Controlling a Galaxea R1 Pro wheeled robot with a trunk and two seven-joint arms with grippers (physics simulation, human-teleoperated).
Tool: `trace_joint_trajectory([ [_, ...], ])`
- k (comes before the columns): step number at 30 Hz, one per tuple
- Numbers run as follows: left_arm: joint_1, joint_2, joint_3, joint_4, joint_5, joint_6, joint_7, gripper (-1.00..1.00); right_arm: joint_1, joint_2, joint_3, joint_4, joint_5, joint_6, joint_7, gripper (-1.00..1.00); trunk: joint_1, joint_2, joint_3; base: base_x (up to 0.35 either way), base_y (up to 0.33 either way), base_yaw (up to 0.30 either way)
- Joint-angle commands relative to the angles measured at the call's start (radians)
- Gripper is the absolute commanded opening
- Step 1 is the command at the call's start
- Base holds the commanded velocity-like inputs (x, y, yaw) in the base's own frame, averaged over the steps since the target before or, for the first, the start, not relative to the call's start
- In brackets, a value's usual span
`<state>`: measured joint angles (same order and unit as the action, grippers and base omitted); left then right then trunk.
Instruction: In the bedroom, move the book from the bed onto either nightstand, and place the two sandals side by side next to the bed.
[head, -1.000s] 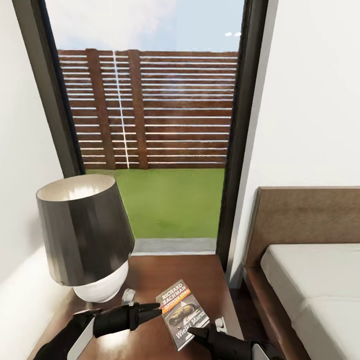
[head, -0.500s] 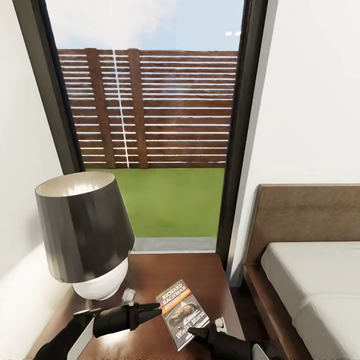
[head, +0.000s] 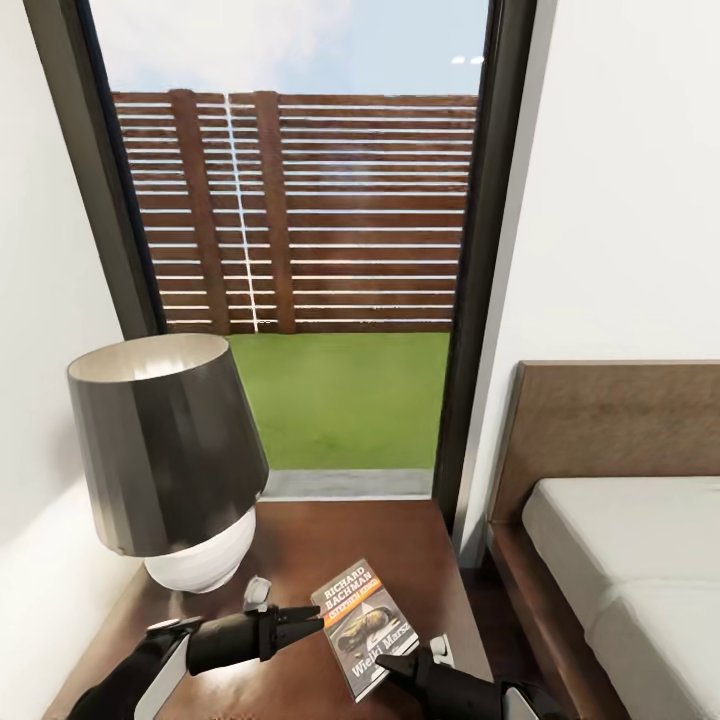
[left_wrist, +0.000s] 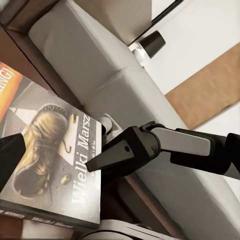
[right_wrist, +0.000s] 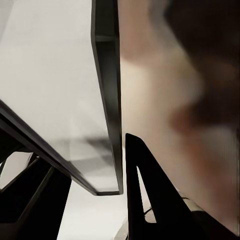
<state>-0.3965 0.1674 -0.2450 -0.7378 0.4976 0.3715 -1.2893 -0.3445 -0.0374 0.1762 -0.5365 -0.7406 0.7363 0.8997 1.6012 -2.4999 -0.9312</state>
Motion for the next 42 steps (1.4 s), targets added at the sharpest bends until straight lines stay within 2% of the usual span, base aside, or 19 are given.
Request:
trace_joint_trajectory([
  [1,-0.001,0.001,-0.005,0.000,0.009,0.011,0.000,1.00,-0.001,-0.001,0.004,0.000,-0.009,0.006,-0.001,-1.00,0.000,-0.001,-0.005,0.000,0.000,0.000],
  [7,-0.001,0.001,-0.005,0.000,0.010,0.011,-0.001,1.00,-0.001,-0.001,0.004,0.000,-0.009,0.006,-0.001,-1.00,0.003,-0.002,-0.028,0.000,0.000,0.000],
  [26,-0.001,0.001,-0.005,0.000,0.010,0.011,0.001,1.00,-0.001,-0.001,0.004,0.000,-0.010,0.006,-0.001,-1.00,0.003,-0.002,-0.028,0.000,0.000,0.000],
  [31,-0.001,0.001,-0.005,0.000,0.009,0.011,0.001,1.00,-0.001,-0.001,0.005,0.000,-0.010,0.006,-0.001,-1.00,0.001,-0.001,-0.009,0.000,0.000,0.000],
  [42,-0.001,0.001,-0.005,0.000,0.010,0.011,0.000,1.00,-0.001,-0.001,0.004,0.000,-0.010,0.006,-0.001,-1.00,0.001,-0.001,-0.009,0.000,0.000,0.000],
])
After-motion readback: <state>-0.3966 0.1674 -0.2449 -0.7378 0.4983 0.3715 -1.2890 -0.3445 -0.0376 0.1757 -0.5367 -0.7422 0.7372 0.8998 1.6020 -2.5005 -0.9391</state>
